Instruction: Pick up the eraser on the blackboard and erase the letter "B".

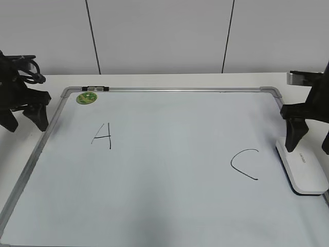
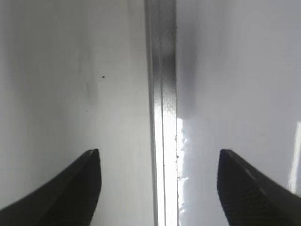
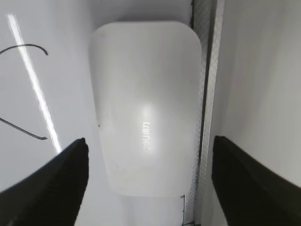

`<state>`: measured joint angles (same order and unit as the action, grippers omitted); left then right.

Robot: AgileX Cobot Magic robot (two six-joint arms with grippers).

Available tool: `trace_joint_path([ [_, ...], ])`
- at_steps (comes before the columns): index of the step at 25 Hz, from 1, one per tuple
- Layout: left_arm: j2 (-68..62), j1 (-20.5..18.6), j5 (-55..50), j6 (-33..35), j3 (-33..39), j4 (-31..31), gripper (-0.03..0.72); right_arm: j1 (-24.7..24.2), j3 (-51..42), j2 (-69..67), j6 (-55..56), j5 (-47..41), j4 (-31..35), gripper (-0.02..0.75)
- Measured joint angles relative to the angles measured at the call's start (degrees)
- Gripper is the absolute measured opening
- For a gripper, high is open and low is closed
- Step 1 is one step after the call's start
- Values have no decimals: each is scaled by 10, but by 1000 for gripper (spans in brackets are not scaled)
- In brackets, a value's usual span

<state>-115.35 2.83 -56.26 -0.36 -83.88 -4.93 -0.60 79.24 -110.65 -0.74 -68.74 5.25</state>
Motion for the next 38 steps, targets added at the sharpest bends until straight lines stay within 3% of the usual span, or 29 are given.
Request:
trace_joint_path([
  [10,26,0,-47,-18,0,3,577,0,-10,39,22,1,-5,585],
  [16,109,0,-31,-24,12,5,578,0,-101,156,35,87,-2,584],
  [28,362,0,92,-25,259,19,578,56,-250,302,37,210,6,577],
  [38,615,0,136,-25,425,38,578,62,-384,416,39,246,7,577],
])
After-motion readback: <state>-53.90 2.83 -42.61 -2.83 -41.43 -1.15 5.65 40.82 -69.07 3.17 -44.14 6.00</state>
